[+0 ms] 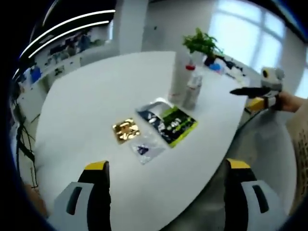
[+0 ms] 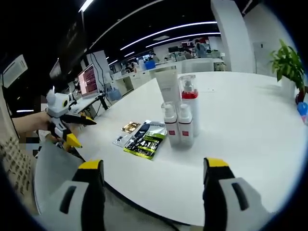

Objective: Arrange the skincare products in the storage area until every visible bottle or jar stands upright without overlapping.

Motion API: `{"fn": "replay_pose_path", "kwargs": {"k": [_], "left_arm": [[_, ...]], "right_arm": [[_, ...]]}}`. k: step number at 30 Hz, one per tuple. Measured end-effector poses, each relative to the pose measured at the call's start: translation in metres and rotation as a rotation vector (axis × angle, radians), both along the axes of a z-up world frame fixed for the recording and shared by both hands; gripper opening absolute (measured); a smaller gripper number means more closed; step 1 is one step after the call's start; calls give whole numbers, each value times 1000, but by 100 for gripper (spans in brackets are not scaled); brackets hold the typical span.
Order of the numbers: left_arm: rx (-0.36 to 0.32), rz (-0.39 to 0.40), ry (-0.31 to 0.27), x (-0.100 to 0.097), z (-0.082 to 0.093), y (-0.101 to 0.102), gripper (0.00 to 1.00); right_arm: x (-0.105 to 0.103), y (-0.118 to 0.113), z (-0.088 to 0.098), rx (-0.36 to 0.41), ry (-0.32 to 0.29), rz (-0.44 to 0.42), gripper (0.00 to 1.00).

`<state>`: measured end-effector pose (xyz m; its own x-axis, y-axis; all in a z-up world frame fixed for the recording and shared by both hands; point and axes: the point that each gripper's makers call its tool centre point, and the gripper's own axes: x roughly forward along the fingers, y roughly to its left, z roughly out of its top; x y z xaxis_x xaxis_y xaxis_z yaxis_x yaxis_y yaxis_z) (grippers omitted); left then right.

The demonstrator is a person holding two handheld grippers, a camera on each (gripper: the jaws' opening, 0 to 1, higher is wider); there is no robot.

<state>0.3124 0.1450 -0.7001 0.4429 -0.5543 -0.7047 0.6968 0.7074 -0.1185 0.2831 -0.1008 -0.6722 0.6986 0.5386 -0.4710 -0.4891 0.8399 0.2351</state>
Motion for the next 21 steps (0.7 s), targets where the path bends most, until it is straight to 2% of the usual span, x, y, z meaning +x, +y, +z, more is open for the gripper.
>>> {"fn": "replay_pose_path", "kwargs": {"k": [3, 9, 15, 21], "left_arm": [[46, -46, -6, 12, -1, 1, 97], [71, -84, -9, 35, -3, -1, 96], [169, -195, -6, 51, -15, -1, 95], [201, -233, 13, 66, -24, -1, 93]], "right_arm": [[0, -1, 0, 1, 3, -4, 85], [1, -3, -1, 4, 7, -19, 85], [2, -5, -2, 4, 14, -29, 85], [2, -7, -2, 6, 18, -43, 85]]}}
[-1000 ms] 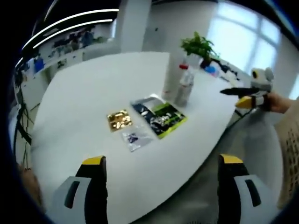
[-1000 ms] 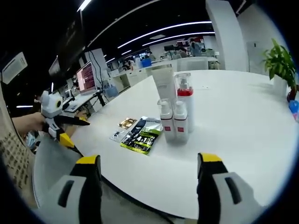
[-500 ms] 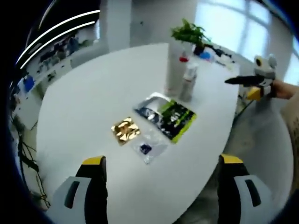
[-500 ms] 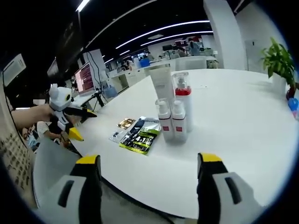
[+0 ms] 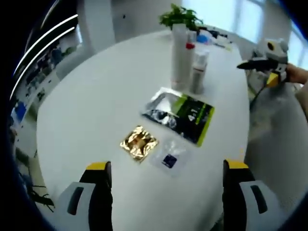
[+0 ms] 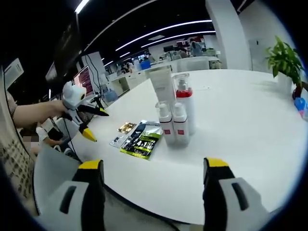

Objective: Arrange the skincare products in the storage area until every visible bottle or jar stands upright without overlapping.

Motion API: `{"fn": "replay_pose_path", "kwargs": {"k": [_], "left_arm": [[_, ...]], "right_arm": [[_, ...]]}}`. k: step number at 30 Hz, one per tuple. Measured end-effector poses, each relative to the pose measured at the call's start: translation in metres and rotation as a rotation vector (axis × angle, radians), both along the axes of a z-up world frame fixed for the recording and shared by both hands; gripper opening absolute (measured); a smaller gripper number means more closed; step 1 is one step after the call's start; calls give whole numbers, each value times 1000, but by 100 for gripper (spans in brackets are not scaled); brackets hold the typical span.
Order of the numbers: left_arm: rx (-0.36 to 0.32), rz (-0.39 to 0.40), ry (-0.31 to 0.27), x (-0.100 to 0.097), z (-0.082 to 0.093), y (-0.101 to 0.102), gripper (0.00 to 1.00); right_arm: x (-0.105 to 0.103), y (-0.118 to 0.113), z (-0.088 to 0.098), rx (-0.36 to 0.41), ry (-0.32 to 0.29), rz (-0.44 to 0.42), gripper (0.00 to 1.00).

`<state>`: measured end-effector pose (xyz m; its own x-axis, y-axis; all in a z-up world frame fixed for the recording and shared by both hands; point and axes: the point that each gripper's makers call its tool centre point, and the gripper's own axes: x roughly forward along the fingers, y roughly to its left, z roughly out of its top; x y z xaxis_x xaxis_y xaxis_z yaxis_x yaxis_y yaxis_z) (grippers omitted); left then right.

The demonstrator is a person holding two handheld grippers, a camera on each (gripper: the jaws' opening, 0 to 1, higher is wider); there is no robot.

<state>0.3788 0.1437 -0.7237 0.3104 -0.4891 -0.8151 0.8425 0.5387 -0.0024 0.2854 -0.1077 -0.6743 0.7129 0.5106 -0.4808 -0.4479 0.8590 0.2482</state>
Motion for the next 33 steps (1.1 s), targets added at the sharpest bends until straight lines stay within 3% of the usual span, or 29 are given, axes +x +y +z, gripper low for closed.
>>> {"fn": "replay_pose_path", "kwargs": {"k": [6, 20, 26, 33], "left_arm": [[47, -39, 23, 15, -11, 5, 89], [181, -173, 14, 52, -27, 8, 77], [228, -261, 14, 66, -34, 3, 61], [293, -368, 41, 75, -52, -2, 56]], "right_arm": [[1, -3, -1, -1, 3, -18, 85], [3, -10, -2, -1, 14, -58, 85], [4, -11, -3, 1, 19, -68, 85], [5, -13, -4, 5, 24, -78, 85]]}}
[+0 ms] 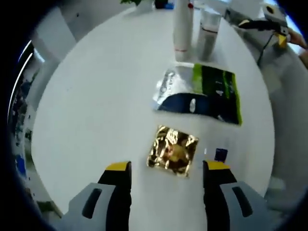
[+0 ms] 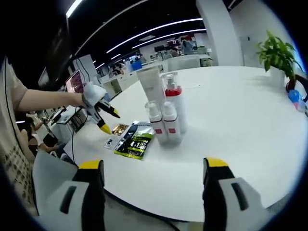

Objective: Arrange the skincare products in the storage area until every visible bottle or jar stands upright without overlapping.

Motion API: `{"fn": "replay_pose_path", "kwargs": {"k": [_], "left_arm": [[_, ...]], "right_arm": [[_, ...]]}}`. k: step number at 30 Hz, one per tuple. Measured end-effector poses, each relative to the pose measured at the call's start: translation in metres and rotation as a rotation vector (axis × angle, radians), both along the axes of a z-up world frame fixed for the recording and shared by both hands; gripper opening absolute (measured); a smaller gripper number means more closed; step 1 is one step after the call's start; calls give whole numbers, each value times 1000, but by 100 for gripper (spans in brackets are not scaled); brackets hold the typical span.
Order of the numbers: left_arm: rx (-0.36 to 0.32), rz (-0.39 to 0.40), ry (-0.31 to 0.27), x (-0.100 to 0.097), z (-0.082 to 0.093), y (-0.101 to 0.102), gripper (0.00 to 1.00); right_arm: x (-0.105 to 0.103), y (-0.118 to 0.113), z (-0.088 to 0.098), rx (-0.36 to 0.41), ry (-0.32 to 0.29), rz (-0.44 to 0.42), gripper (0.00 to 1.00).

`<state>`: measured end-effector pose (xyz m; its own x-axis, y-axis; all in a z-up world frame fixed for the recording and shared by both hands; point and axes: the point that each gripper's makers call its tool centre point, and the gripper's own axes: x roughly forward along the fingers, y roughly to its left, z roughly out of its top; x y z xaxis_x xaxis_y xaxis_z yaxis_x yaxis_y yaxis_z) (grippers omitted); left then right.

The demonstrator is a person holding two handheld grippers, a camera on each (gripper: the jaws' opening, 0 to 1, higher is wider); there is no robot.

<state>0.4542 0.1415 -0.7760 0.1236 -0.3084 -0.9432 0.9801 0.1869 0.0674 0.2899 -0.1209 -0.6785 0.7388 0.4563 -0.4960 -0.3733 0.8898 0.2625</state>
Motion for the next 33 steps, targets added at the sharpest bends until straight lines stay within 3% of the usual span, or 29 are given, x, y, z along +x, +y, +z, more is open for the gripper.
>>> {"fn": "replay_pose_path", "kwargs": {"k": [9, 24, 28, 33], "left_arm": [[18, -42, 42, -2, -7, -5, 40], [18, -39, 90, -2, -9, -5, 39], [26, -4, 48, 9, -8, -1, 45], [18, 5, 36, 12, -5, -1, 41]], "right_arm": [[0, -1, -1, 2, 4, -8, 85], [0, -2, -1, 2, 10, -14, 84], [0, -3, -2, 2, 10, -16, 84], [0, -2, -1, 1, 10, -15, 84]]}}
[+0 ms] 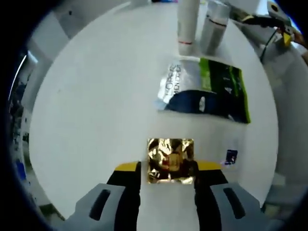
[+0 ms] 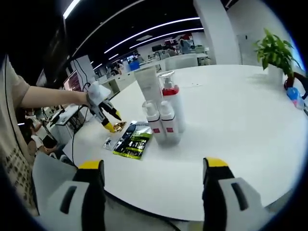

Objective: Arrange the skincare products in the storage area until every visible bottle or jar stands upright without overlapping.

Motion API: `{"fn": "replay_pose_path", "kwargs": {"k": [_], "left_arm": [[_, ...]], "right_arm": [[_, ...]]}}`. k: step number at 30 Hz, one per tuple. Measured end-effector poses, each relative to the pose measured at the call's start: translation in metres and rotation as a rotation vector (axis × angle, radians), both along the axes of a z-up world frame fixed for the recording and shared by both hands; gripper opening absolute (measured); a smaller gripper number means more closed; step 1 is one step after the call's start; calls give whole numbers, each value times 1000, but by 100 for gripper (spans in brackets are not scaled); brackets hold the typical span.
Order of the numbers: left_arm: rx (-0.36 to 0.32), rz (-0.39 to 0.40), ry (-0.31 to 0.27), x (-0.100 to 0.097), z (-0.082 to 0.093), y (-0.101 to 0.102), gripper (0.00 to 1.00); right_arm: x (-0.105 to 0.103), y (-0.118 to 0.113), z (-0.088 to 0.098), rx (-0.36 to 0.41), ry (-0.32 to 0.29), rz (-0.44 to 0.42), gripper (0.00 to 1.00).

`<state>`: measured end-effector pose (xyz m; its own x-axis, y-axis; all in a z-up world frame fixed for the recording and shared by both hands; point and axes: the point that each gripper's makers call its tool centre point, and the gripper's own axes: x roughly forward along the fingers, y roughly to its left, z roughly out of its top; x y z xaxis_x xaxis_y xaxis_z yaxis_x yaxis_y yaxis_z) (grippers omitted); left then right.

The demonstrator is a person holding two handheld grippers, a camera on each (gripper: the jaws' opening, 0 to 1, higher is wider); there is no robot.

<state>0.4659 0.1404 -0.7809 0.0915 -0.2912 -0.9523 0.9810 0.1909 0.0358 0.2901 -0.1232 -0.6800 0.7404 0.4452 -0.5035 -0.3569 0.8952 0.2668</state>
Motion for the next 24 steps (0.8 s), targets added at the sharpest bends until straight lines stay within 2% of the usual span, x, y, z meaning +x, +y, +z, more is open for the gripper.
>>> {"fn": "replay_pose_path", "kwargs": {"k": [5, 8, 13, 19, 20, 21, 22, 23, 24], "left_arm": [[3, -8, 20, -6, -2, 1, 43], [23, -15, 21, -8, -6, 4, 42], [20, 4, 41, -10, -5, 3, 37], [22, 0, 33, -9, -5, 2, 35], [17, -6, 30, -9, -3, 1, 30], [9, -11, 25, -8, 0, 0, 17], [-18, -17, 15, -6, 5, -6, 0], [-50, -14, -6, -2, 10, -12, 1], [-51, -10, 4, -4, 17, -14, 0]], "right_arm": [[0, 0, 0, 1, 0, 0, 84], [0, 1, 0, 0, 0, 1, 84], [0, 0, 1, 0, -1, -2, 84], [0, 0, 0, -1, -2, -2, 84], [0, 0, 1, -1, -3, -3, 84], [0, -1, 1, -1, -4, -4, 84], [0, -1, 1, -1, -3, -4, 84], [0, -1, 1, -1, -3, -4, 84], [0, 0, 1, 0, -4, -3, 84]]}}
